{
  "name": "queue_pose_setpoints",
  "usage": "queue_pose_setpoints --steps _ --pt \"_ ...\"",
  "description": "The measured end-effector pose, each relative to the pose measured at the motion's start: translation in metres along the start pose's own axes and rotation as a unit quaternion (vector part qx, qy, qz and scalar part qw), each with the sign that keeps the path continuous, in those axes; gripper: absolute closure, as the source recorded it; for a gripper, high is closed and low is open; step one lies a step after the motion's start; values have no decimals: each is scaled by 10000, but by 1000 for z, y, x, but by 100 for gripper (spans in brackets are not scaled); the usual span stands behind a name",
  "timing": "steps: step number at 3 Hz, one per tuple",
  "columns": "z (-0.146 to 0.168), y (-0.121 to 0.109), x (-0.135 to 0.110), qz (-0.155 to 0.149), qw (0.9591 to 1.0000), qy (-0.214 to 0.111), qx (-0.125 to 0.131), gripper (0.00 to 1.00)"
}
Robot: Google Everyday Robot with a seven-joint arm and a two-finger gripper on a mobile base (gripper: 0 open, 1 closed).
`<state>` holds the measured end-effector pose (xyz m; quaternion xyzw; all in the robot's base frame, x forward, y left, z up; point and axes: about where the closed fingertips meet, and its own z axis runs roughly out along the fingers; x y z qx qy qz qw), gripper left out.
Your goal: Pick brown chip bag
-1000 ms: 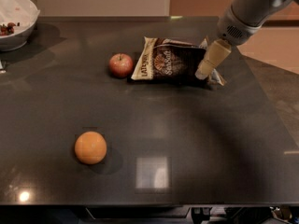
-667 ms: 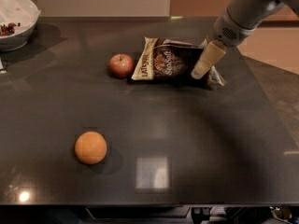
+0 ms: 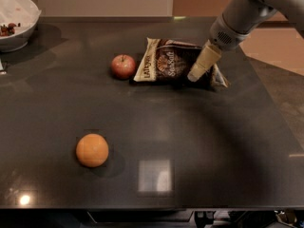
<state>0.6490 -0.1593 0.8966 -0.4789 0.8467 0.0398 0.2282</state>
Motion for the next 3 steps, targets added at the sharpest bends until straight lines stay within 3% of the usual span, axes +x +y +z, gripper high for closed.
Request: queue_pose_setpoints --steps 3 --pt "15 -6 3 -69 9998 198 -66 69"
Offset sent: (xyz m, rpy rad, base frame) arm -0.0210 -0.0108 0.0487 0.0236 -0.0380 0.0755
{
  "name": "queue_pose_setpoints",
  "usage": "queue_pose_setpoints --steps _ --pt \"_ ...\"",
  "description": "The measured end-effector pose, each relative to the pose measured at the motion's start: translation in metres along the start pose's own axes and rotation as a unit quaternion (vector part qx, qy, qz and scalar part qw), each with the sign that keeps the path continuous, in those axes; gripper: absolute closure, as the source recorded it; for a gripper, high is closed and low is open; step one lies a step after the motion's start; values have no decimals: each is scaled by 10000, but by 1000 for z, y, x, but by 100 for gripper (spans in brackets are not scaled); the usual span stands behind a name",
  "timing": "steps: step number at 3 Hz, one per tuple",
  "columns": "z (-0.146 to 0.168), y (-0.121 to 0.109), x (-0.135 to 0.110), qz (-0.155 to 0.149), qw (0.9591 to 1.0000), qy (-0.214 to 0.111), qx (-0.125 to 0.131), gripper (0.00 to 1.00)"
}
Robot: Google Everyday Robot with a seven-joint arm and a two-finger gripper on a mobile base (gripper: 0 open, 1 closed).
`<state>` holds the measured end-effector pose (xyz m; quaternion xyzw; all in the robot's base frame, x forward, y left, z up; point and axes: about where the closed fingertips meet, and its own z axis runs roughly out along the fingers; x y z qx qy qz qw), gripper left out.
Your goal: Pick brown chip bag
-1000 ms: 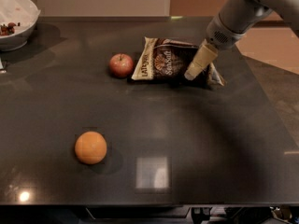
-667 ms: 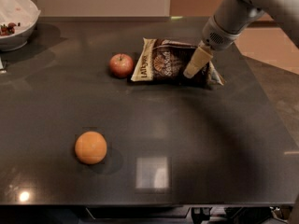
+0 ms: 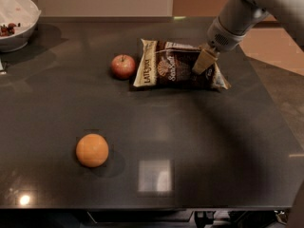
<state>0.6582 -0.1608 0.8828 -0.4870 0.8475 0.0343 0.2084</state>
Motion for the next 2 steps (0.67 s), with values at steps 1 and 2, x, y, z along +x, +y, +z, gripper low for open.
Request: queue_pose_setpoints --steps 1,2 --pt "-27 6 -2 -131 9997 -191 -11 93" --pt "-61 15 -9 -366 9983 -454 -33 100"
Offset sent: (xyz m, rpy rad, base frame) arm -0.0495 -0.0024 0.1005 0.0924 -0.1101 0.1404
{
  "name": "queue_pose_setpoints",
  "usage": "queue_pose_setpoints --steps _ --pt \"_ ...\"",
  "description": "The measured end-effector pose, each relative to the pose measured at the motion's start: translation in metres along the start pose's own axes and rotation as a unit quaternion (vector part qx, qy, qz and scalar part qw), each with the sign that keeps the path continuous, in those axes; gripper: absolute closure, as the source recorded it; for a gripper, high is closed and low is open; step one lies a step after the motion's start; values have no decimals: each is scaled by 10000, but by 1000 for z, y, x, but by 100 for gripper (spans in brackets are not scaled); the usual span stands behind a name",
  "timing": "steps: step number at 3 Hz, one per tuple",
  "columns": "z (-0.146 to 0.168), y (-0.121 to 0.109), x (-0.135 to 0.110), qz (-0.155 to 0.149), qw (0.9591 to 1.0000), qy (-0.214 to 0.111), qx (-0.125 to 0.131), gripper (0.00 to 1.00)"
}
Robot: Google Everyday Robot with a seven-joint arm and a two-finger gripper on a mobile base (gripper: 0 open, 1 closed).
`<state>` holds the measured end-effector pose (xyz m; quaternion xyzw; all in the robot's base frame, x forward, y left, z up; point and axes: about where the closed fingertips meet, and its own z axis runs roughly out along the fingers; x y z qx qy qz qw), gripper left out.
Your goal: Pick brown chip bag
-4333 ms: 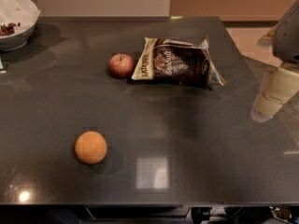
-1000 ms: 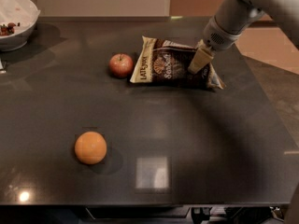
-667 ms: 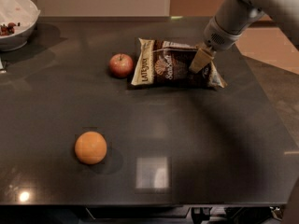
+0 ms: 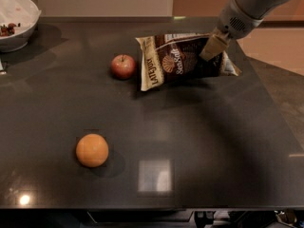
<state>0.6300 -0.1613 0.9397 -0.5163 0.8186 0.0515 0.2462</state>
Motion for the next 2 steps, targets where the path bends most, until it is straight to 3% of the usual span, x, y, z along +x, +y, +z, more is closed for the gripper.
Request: queue_pose_setpoints --steps 1,2 --pt "-32 11 -13 -336 9991 -234 -51 100" --pt "-62 25 -26 -795 9958 -396 -221 100"
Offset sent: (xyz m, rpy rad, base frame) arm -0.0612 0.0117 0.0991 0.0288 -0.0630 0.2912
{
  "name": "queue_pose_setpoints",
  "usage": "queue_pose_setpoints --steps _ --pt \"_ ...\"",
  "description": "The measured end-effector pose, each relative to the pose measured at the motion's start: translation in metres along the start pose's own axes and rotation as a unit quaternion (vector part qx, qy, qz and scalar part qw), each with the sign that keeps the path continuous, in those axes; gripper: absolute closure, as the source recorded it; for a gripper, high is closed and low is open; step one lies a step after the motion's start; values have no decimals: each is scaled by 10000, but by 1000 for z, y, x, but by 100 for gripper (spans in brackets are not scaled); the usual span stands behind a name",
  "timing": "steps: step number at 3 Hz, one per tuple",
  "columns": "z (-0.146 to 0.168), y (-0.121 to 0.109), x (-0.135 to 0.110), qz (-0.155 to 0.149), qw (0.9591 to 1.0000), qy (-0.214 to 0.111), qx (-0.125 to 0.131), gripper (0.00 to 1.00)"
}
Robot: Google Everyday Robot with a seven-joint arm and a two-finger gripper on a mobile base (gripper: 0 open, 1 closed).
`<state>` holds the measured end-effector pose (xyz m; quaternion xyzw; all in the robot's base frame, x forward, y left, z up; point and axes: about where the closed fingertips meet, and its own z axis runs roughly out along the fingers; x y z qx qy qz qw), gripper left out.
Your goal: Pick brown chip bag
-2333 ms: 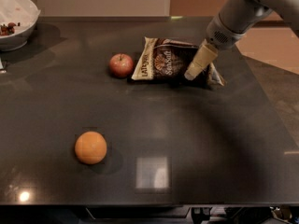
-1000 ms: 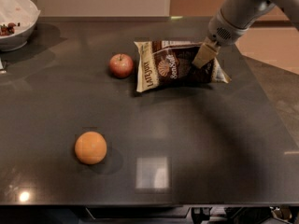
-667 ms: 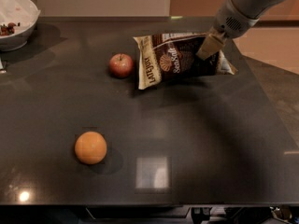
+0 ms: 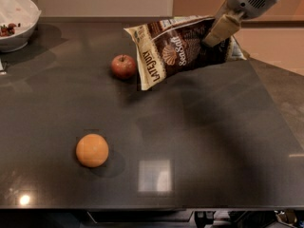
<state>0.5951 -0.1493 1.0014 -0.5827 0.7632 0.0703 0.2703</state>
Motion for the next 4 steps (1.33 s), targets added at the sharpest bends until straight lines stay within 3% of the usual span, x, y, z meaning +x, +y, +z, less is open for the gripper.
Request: queue_pose_setpoints --steps 2,3,4 --pt "-43 32 -24 -772 9961 -255 -346 100" --pt "-55 39 -34 -976 9936 -396 -401 100" --pt "-55 39 -34 -976 9936 -396 -401 100"
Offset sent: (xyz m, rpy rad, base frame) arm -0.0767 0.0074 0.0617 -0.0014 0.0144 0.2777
